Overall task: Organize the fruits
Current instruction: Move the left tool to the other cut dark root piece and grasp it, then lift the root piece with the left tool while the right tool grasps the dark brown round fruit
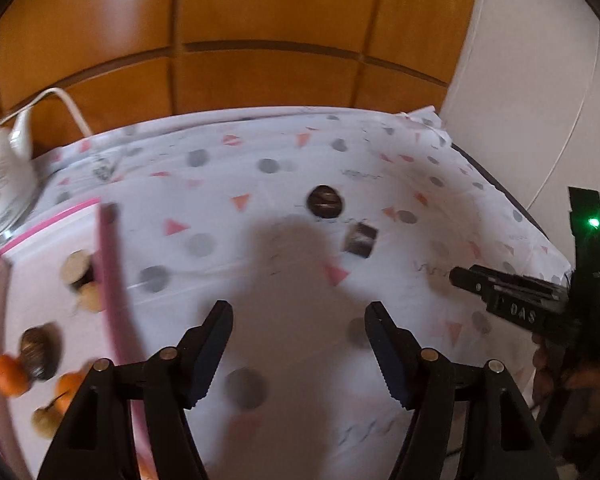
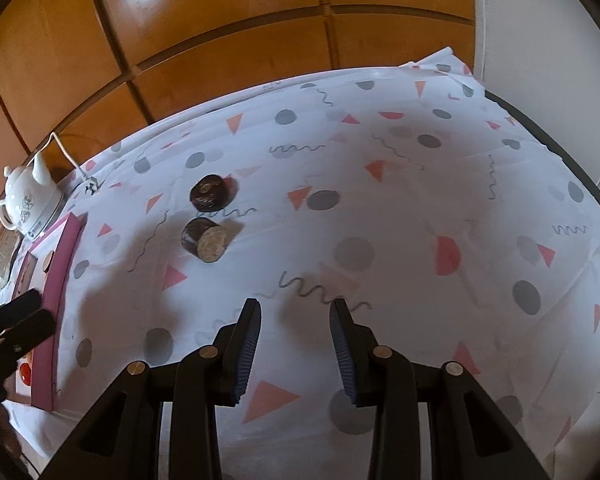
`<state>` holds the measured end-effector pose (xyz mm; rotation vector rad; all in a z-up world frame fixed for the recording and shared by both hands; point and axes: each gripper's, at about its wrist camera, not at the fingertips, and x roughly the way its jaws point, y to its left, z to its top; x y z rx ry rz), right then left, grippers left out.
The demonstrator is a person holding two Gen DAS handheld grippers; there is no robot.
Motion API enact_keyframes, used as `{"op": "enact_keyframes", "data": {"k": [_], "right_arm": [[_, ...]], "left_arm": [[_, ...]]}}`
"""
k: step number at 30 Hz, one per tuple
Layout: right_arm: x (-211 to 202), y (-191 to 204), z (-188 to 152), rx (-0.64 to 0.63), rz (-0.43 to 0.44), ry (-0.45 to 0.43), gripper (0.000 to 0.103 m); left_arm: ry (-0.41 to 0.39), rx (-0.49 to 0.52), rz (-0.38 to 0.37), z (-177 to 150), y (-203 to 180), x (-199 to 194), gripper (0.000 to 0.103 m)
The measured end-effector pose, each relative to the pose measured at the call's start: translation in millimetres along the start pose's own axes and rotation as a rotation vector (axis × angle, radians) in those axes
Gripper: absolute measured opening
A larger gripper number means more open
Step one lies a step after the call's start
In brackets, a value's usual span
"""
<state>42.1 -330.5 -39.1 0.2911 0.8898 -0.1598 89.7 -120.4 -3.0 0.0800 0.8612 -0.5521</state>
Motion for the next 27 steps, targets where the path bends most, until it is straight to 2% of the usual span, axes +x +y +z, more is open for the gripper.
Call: {"op": "enact_keyframes", "data": {"k": [4,13,18,20,23,27], "right_arm": [[-2,-11,0,0.018,-0.008,-0.001,0.036],[-6,-30,2,0.049,-0.007,-0.009,0.036],[-5,-35,1,0.062,-0.004,-0.008,0.036],[-4,-36,1,0.061,-0.003,-0.001,0.036],[-2,-37,1,0.059,-0.007,0.006,0.036],[2,-36,2,0.054,0.000,0.008,0.036]], "left_arm": [[0.031,0.043,-0.051,17,-25,31,0.068],[0.101,0.078,-0.051,43,-47,89,0.064],[0.137,0.082,-0.021,48,-52,120,0.050],[0.150,0.091,-0.024,49,-55,130,0.028],[0.128,0.077,-0.032,47,-54,133,0.026],[0.086,0.060,-0.020,34,-46,110,0.026]]}}
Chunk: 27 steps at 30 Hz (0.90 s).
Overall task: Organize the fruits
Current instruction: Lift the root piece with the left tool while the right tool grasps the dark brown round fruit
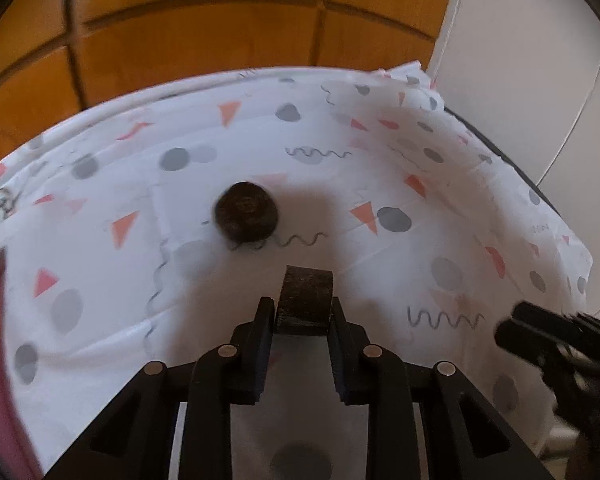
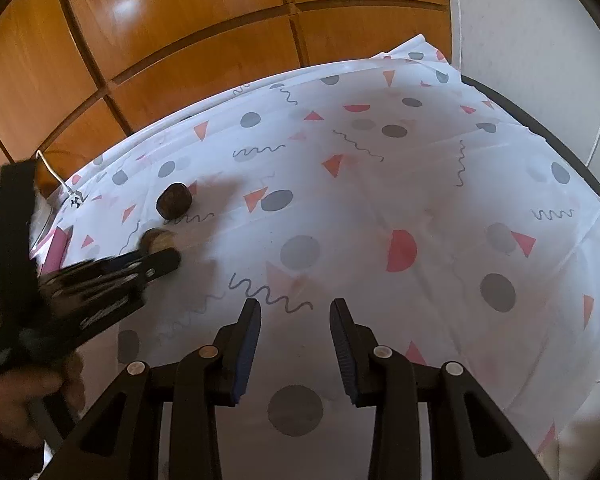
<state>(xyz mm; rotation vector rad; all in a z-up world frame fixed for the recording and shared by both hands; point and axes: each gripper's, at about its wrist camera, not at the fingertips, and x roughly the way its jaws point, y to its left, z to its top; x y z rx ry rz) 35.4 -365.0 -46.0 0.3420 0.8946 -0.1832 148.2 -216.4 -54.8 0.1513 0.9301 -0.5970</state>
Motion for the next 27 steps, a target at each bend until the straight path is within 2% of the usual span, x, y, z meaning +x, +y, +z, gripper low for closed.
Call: {"op": "enact_keyframes", "data": {"k": [6,12,18,21,27], "right_arm": [[10,16,7,-0.035,0.032,0.009,0.036],[20,45,21,-0.100,0.094,0.015,0.036],[36,84,44,-0.195,0.162,0.021,0.036],[51,101,58,-0.233,0.168,0.025,0.047],[90,124,83,-0.282,0.118,0.056,0.047]], "left_arm": [[-0.060,-0.067,0.077,-40,28,-42,0.026],[-0.069,-0.158,0.134,-69,61,-58,0.026],[-0.085,-0.202,0.093,-79,72,-56,0.026],[-0.083,-0.214,0.075,-79,74,-55,0.026],[-0.093,-0.211,0.066,-79,74,-53,0.026]]}}
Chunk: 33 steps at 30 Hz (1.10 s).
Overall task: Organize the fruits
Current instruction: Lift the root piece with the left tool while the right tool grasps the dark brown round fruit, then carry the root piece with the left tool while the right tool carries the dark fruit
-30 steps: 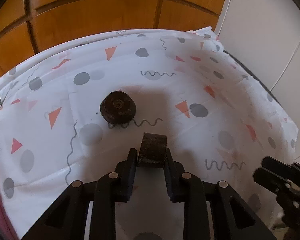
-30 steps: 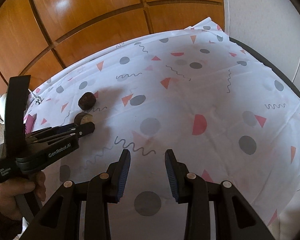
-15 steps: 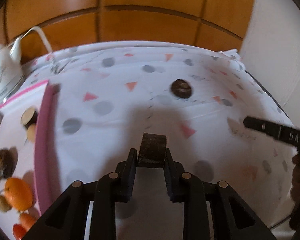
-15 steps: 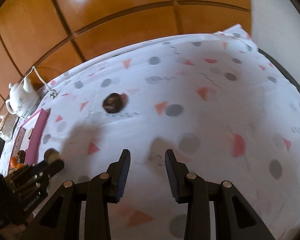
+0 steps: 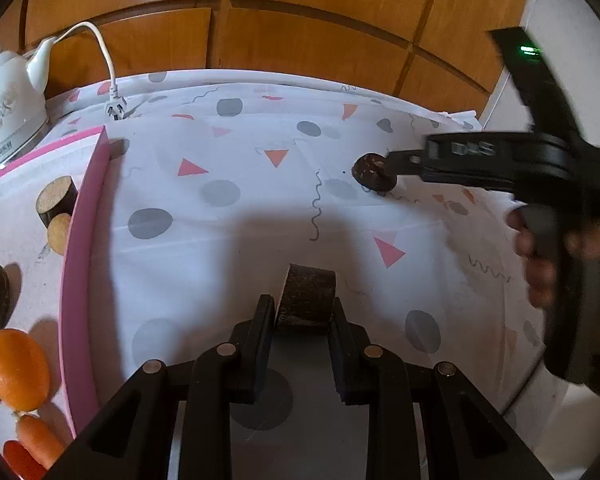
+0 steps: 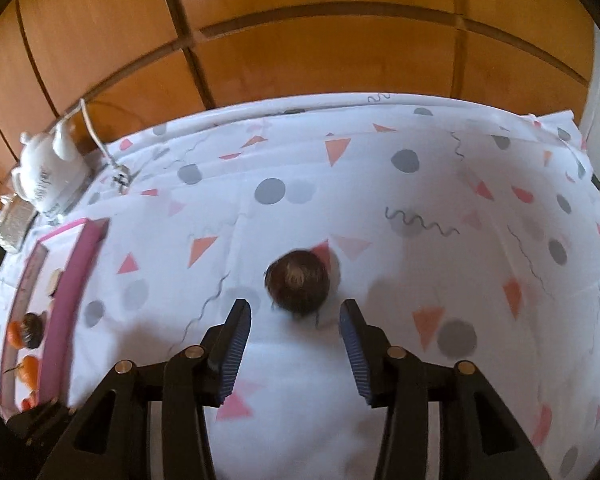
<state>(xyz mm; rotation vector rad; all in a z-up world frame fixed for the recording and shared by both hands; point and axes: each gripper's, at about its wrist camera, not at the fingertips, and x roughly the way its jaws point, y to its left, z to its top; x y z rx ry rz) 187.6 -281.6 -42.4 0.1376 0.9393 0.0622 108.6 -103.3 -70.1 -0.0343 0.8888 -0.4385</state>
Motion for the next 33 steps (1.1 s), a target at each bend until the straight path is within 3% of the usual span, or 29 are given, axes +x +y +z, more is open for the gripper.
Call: {"op": "enact_keyframes", "data": {"k": [9,10,12,23,26,33], "right_arm": [[39,10,20,-0.054,-0.043,0.075,0.049],[42,10,19,-0.057,-0.047,0.091,0.043],[38,11,15,-0.070,-0.053,0.088,0.043],[-30,25,-58,-0.133,0.004,0.088,0.043],[-38,29,-74,-0.134,-0.016,0.092,0.044],[-41,19,-91,-0.075,-0.023,0.078,0.044]], "left_arm": [[-0.003,0.015,0.013,-1,-2,1,0.026],[-0.003,0.018,0.016,-1,-2,0,0.026],[-0.003,0.023,0.020,-1,-3,0,0.026],[-0.006,0.039,0.039,-1,-6,0,0.026],[-0.003,0.059,0.052,-1,-9,-2,0.026],[0.028,0.001,0.041,0,-4,-13,0.026]]}}
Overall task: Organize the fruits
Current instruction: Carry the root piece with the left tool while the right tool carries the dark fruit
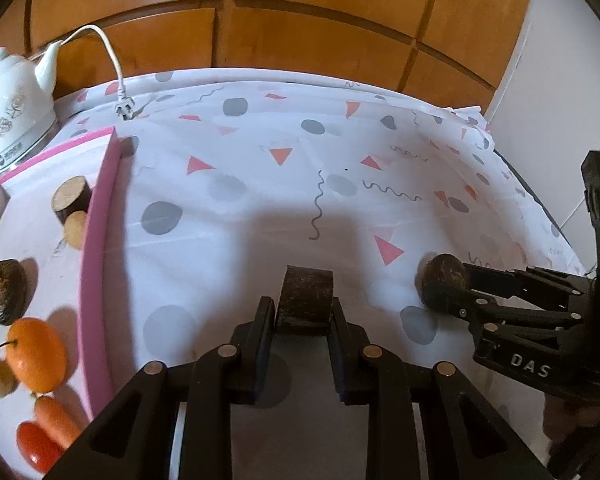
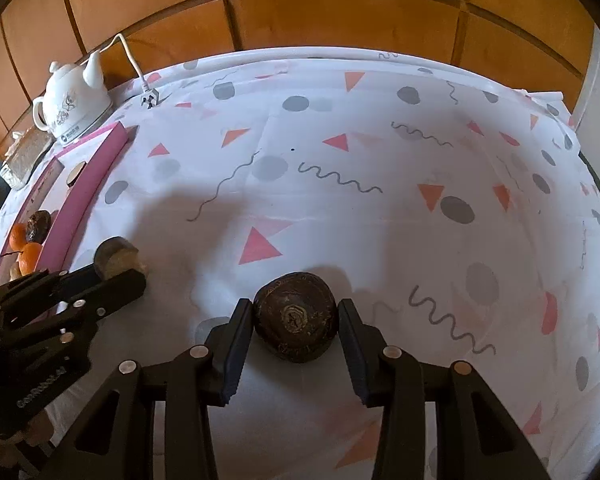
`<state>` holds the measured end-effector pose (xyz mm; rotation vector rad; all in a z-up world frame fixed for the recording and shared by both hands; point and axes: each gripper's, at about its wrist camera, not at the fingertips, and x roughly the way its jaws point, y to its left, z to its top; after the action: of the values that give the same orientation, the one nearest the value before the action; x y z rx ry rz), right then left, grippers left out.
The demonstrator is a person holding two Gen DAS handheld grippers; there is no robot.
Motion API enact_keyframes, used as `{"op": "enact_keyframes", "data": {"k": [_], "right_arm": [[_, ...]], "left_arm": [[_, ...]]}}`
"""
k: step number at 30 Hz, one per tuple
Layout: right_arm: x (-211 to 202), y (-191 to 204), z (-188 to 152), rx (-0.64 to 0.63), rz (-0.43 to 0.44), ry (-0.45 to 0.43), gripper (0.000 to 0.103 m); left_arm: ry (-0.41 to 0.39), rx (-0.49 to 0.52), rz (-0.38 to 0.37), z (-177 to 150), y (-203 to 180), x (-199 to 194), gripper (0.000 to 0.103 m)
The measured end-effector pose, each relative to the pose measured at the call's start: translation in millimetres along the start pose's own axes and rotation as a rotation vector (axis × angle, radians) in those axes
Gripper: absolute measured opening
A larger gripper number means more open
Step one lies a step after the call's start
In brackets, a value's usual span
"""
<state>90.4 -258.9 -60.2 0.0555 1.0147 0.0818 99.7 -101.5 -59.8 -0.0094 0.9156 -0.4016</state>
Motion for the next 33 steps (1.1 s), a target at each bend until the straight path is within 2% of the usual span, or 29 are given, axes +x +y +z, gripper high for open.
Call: {"op": "enact_keyframes", "data": {"k": [5,8,14,25,33], "right_arm": [[4,-2,0,0.014,0.014,-0.002,0.044],[4,-2,-1,0.016,0.018,-0.006,0.044],[3,2,-1,0.019,-0.009,-0.005,0.044],[3,9,-4,0.007,-0.063,-0.026,0.044],[3,11,-4,-0.006,-0.082,-0.028,0.044]], "left_arm": [[-0.016,-0.016,-0.002,1,-1,-20,0.026],[-0.059,-0.001,-0.007,5,-5,-43,0.026],[-0.133,-0.003,0.036,13,-1,-85,0.026],[-0.193,-0.083,0.117,10,40,-126,0.026],[-0.182,-0.147,0.195,-5,78,-132,0.026]]}}
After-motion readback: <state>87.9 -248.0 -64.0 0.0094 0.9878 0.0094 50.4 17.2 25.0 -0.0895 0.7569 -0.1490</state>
